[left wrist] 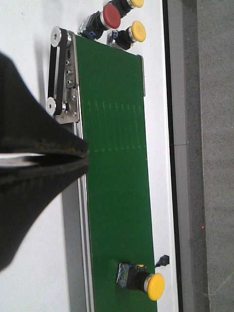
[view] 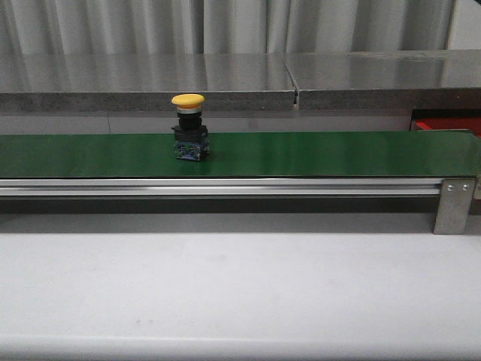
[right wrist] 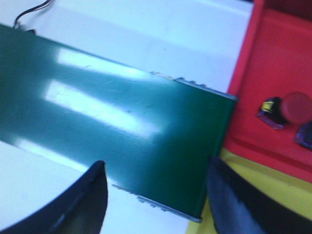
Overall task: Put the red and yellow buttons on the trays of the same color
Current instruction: 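Lower the right gripper onto the yellow button on the belt and grasp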
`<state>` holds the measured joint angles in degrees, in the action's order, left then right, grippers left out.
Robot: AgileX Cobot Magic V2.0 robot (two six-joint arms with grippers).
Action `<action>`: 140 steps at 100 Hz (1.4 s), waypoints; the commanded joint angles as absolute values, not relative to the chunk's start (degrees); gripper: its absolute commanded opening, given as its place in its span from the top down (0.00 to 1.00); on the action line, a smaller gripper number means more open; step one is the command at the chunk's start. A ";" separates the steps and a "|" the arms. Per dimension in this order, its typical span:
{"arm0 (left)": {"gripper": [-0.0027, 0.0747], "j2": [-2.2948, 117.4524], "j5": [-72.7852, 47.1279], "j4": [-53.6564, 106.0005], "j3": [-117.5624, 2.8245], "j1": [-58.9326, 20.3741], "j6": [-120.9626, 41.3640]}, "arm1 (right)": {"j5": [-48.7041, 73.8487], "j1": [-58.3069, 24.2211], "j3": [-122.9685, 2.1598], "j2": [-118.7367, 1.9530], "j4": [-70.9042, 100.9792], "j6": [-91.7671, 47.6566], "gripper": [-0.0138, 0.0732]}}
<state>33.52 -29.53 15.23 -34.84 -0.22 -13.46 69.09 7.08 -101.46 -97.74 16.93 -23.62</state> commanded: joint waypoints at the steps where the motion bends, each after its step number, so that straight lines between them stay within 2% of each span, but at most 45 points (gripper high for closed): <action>1: 0.99 33.80 -25.38 16.35 -36.36 -0.61 -13.48 | 65.39 3.33 -99.55 -94.16 17.19 -24.78 0.32; 17: 0.99 33.80 -25.38 16.35 -36.36 -0.61 -13.48 | 63.44 -4.80 -95.71 -94.35 16.73 -25.72 0.32; 39: 0.99 33.80 -25.38 16.35 -36.36 -0.61 -13.48 | 59.68 -15.48 -94.35 -95.87 10.98 -25.80 0.19; 55: 0.99 33.80 -25.38 16.35 -36.36 -0.61 -13.48 | 56.45 -20.18 -94.40 -98.19 10.26 -25.80 0.17; 79: 0.99 33.80 -25.38 16.35 -36.36 -0.61 -13.48 | 54.89 -23.52 -97.10 -103.59 10.40 -25.80 0.17; 122: 0.99 33.80 -25.38 16.35 -36.36 -0.61 -13.48 | 58.08 -24.11 -111.77 -113.00 15.55 -25.80 0.17; 140: 0.99 33.80 -25.38 16.35 -36.36 -0.61 -13.48 | 59.06 -24.65 -113.88 -114.81 16.70 -25.80 0.17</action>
